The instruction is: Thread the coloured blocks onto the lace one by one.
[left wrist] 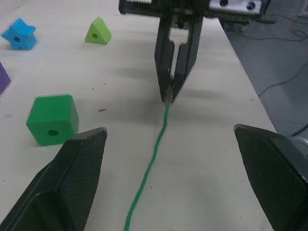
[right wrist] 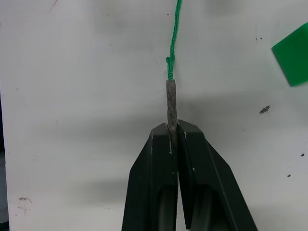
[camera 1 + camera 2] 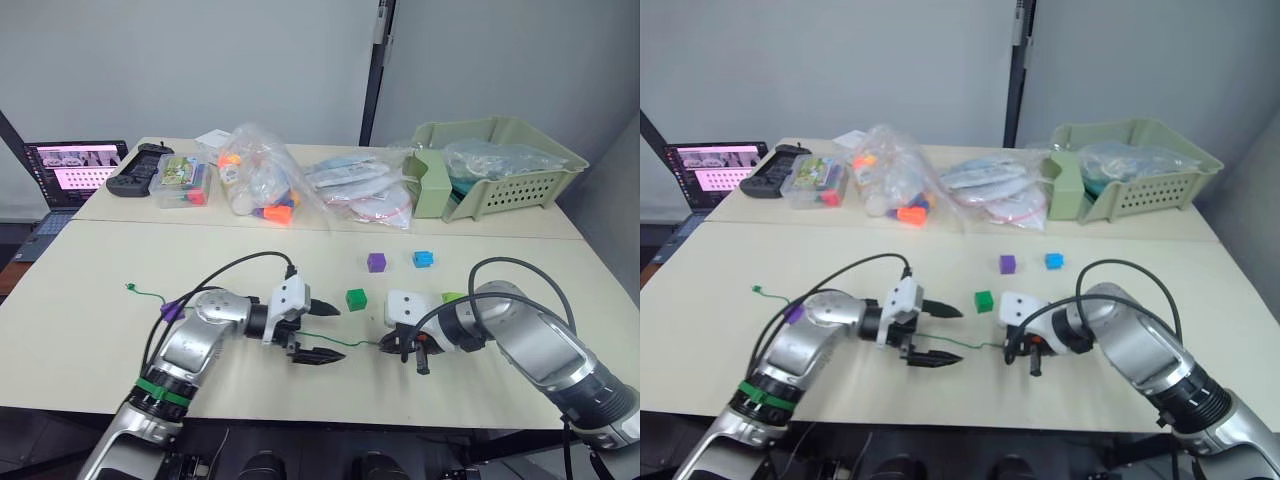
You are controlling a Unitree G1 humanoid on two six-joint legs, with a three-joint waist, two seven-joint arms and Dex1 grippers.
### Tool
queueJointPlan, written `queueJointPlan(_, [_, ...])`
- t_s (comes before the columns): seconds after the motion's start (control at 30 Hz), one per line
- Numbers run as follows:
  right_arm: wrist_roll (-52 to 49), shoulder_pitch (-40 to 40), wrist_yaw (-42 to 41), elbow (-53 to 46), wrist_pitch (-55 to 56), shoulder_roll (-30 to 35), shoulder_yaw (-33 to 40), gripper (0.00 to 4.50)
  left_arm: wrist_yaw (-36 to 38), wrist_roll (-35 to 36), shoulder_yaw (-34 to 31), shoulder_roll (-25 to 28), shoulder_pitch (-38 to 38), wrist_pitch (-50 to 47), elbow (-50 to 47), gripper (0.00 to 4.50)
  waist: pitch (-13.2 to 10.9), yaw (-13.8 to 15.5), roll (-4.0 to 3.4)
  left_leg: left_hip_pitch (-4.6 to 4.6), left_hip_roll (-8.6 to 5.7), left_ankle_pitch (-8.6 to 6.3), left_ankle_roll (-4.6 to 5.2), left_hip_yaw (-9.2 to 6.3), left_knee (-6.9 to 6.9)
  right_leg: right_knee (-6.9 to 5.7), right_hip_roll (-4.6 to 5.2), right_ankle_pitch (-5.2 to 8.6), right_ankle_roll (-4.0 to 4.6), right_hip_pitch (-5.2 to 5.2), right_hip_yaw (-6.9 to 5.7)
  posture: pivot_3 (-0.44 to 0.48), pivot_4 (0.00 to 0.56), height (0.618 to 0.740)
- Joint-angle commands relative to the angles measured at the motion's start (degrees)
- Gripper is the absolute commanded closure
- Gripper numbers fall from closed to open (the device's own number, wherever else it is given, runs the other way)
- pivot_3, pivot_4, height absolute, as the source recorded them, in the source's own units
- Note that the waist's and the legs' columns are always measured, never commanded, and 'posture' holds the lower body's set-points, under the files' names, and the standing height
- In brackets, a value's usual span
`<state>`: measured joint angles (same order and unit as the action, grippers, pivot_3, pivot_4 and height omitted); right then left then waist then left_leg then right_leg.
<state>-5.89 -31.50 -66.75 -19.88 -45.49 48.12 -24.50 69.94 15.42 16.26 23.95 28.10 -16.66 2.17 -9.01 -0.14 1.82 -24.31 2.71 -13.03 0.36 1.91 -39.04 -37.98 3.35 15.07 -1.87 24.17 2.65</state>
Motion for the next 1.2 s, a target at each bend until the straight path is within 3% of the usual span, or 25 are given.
queueJointPlan(0.03, [-0.89,-0.34,0.32,-2.1,-0.36,-0.07,0.75,4.5,-1.11,-0.67,1.5,-1.87,0.23,1.47,0.43,0.04,0.0,0.08,0.0,0.0,-0.01,0.0,0.0,0.0,-0.01,0.01,0.0,0.0,0.0,0.0,0.01,0.0,0.15,0.732])
queueJointPlan(0.17, [-1.0,-0.16,0.56,-2.53,-0.68,-0.11,0.74,4.5,-1.8,-1.83,3.48,-3.83,0.76,2.45,1.63,0.04,0.0,0.09,0.0,0.01,-0.02,0.0,0.0,-0.01,-0.01,0.0,0.0,0.0,0.0,0.0,0.02,0.0,0.15,0.732])
queueJointPlan(0.37, [-1.03,-0.02,0.82,-3.0,-1.09,0.02,0.86,4.5,-2.69,-3.33,4.56,-5.08,1.72,3.84,3.49,1.84,0.0,0.08,0.0,0.01,-0.02,0.0,0.0,-0.01,-0.01,0.01,0.0,0.0,0.0,0.0,0.02,0.0,0.15,0.732])
queueJointPlan(0.7, [-0.85,0.07,0.71,-2.9,-0.74,0.4,1.0,4.5,-2.75,-3.79,4.95,-6.68,2.53,4.47,5.18,1.84,0.0,0.09,0.0,0.01,-0.02,0.0,0.0,-0.01,-0.01,0.01,0.0,0.0,0.0,-0.01,0.02,0.0,0.15,0.732])
queueJointPlan(0.97, [-0.92,-0.13,0.92,-3.27,-1.07,0.34,1.19,4.5,-2.57,-4.37,5.83,-6.74,2.6,3.83,5.09,4.39,0.0,0.09,0.0,0.01,-0.02,0.0,0.0,-0.02,-0.01,0.01,0.0,0.0,0.0,-0.01,0.02,0.0,0.15,0.732])
queueJointPlan(1.2, [-1.45,-0.14,1.35,-3.49,-1.33,0.53,1.3,4.5,-2.81,-5.28,6.13,-6.95,3.07,4.68,5.96,4.39,0.0,0.12,0.0,0.01,-0.02,0.0,0.0,-0.02,-0.01,0.01,0.0,0.0,0.0,-0.02,0.02,0.0,0.15,0.732])
